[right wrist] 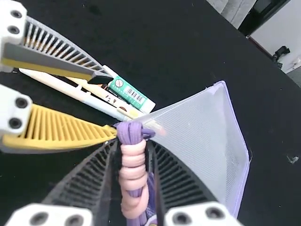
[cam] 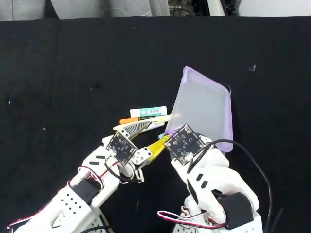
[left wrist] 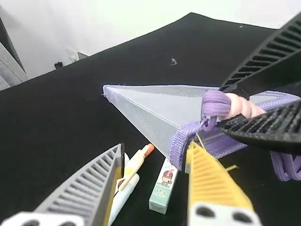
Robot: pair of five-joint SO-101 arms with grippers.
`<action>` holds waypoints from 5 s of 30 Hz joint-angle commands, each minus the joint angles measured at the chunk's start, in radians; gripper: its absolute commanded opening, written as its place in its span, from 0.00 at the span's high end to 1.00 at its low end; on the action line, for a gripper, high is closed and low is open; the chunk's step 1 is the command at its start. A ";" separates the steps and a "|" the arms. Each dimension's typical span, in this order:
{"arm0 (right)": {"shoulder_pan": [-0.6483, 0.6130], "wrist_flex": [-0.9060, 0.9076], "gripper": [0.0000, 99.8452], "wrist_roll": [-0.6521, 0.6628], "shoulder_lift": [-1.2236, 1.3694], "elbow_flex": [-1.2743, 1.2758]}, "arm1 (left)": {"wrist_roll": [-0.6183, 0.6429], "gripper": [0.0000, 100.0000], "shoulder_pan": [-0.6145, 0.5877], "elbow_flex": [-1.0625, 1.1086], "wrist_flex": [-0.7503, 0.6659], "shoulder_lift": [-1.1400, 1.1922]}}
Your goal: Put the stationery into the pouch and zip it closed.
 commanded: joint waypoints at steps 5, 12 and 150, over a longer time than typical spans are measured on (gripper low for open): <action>-0.012 0.003 0.99 0.009 -0.018 -0.010 | -0.005 0.78 -0.007 -0.209 0.071 0.288; -0.012 0.002 0.99 0.009 -0.018 -0.007 | 0.081 0.78 -0.015 -0.294 -0.071 0.600; 0.118 0.055 0.99 0.644 1.023 -0.535 | 0.080 0.97 -0.154 -0.271 -0.169 0.603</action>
